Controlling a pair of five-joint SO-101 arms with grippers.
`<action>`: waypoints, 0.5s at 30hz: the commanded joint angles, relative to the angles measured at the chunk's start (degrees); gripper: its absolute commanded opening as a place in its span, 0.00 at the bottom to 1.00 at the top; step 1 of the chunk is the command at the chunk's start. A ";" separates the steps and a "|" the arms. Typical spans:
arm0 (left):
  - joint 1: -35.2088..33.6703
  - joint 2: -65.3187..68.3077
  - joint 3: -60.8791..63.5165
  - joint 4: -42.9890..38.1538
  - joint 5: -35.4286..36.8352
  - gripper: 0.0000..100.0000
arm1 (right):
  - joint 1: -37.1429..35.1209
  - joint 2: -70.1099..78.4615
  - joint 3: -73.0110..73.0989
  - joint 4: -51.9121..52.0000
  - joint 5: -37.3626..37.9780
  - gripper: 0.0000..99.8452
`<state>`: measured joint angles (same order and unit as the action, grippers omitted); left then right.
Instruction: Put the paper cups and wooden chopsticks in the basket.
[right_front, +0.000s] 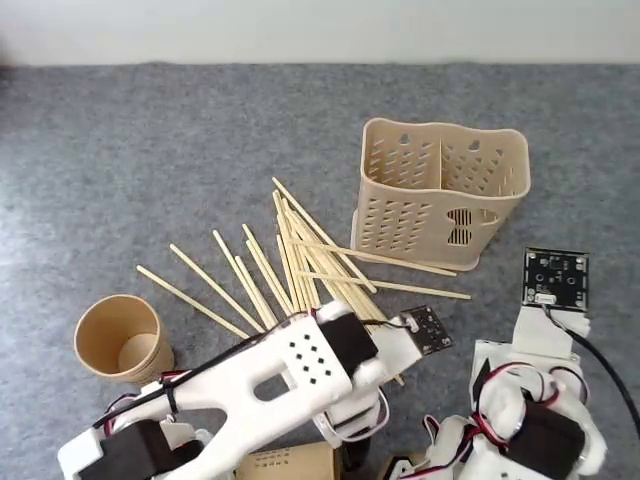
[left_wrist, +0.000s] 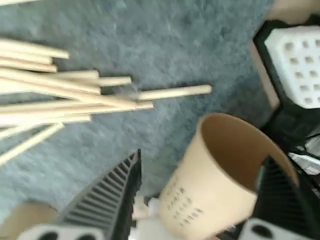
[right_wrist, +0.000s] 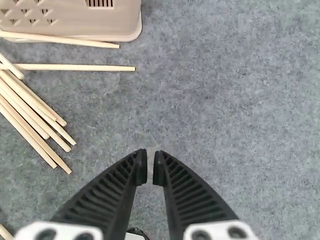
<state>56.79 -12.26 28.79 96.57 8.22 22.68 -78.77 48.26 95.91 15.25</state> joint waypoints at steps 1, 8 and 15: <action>1.05 -1.23 -2.07 1.41 1.85 0.35 | 0.40 -0.22 0.79 -1.54 0.00 0.04; 1.05 -1.23 3.21 1.32 1.67 0.35 | 0.40 -0.22 1.05 -1.63 0.00 0.04; 1.05 -1.23 5.32 1.32 1.67 0.34 | 0.40 -0.22 1.05 -1.71 0.00 0.04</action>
<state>57.58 -12.26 33.45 97.19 9.89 22.77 -78.77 49.58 95.47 15.25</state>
